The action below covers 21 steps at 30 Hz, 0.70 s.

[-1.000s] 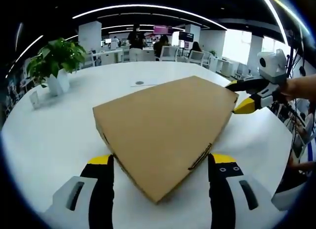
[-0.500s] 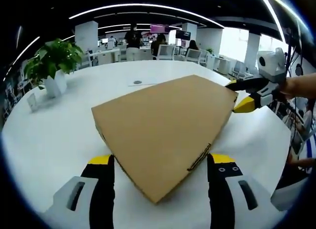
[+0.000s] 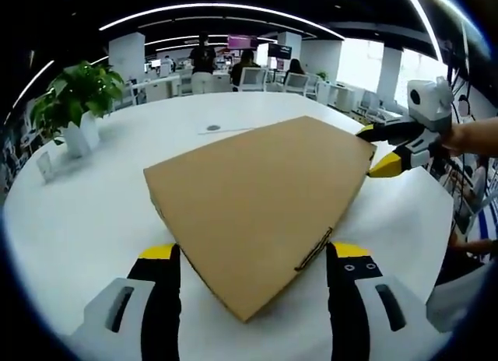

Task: Operate the shoe box by opening the lid, removing the specified soft item, and placing it in the target area until the item is outside and the box remains undamaged.

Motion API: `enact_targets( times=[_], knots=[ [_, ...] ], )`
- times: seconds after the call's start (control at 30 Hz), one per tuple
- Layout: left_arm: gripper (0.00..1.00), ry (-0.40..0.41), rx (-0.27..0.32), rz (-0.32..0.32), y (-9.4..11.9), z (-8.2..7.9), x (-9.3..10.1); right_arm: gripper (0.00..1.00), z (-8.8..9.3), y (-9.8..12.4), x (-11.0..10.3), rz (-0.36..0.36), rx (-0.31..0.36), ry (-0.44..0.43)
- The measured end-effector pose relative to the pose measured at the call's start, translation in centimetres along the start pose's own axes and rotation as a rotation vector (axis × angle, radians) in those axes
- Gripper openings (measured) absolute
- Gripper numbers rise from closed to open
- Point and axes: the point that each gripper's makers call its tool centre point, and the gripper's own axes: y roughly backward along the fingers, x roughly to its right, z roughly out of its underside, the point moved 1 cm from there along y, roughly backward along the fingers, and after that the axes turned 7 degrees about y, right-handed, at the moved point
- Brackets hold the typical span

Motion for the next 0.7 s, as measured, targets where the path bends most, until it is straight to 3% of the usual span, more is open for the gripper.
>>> enact_targets(
  times=[0.7],
  knots=[
    [0.79,-0.028,-0.047,0.065,0.8,0.0,-2.5,0.59,-1.5,-0.1,-2.4,0.052,0.014,-0.028]
  ],
)
